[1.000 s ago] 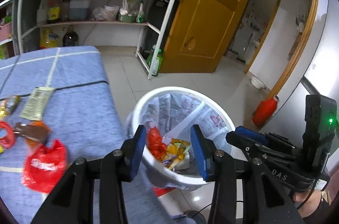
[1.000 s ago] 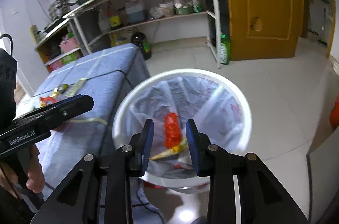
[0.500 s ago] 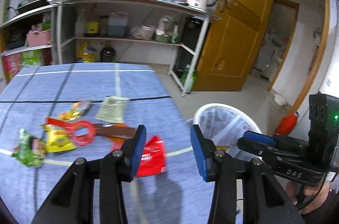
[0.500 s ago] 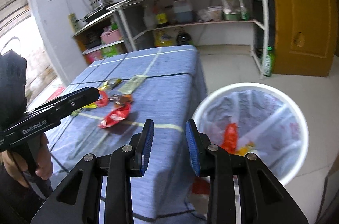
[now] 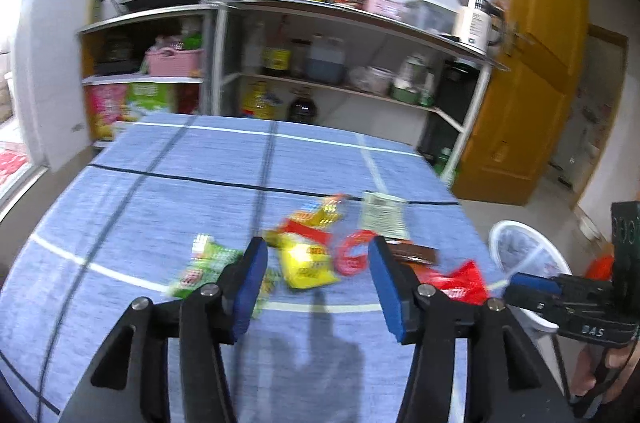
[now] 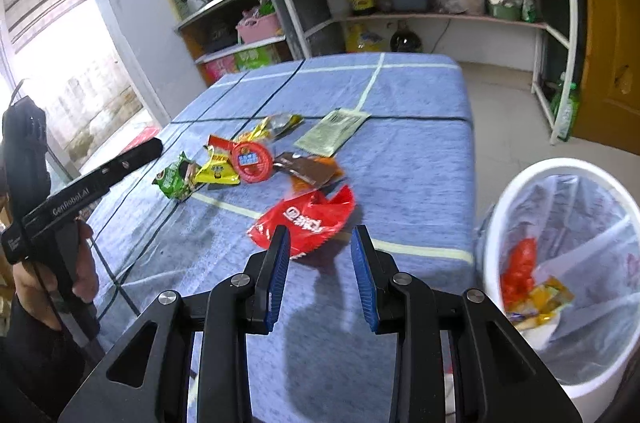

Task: Collect trash
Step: 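Grasp the green chip bag with the left gripper while the right grasps the red wrapper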

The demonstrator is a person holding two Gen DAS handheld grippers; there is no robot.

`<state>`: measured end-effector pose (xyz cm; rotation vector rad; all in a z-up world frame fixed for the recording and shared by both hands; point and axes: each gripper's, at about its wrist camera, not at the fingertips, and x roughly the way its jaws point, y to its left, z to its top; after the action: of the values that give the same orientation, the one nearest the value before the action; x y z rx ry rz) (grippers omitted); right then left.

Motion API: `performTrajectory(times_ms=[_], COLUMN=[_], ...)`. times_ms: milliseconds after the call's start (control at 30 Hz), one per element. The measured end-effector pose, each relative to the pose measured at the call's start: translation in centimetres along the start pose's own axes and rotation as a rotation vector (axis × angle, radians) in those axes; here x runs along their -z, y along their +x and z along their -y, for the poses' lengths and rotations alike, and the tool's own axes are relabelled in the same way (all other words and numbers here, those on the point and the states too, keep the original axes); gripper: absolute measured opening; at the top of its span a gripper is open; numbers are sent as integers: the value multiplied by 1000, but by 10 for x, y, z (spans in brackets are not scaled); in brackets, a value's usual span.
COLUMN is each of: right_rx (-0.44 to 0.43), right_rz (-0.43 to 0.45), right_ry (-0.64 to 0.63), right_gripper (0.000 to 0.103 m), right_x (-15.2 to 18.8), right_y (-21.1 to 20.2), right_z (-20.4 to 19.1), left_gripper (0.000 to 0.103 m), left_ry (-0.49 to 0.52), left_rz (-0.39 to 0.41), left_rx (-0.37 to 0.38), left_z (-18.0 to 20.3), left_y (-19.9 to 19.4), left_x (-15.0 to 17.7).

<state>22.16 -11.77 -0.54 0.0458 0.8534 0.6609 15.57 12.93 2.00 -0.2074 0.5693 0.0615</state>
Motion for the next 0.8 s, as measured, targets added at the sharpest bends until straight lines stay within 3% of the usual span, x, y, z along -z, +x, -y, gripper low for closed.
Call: performTrajectory(times_ms=[333,467,700,800], right_rx=[-7,-4,-3,3], right_rz=[-74,-98,-132,-128], right_ry=[60,70,103,101], right_gripper=[33,33,33,29], right_x=[-8,-9,-9,-9], right_y=[34,43,52,52], right_z=[7,6,9,7], left_gripper=[58,60,60,57], left_ry=[-68,-125,-154,-148], left_rz=[-75,-142,-237,-238], left_rx=[-125,-71,-63,-57], left_z=[-59,-70,-68,-64], left_y=[25,38,56,56], left_x=[16,18,22,22])
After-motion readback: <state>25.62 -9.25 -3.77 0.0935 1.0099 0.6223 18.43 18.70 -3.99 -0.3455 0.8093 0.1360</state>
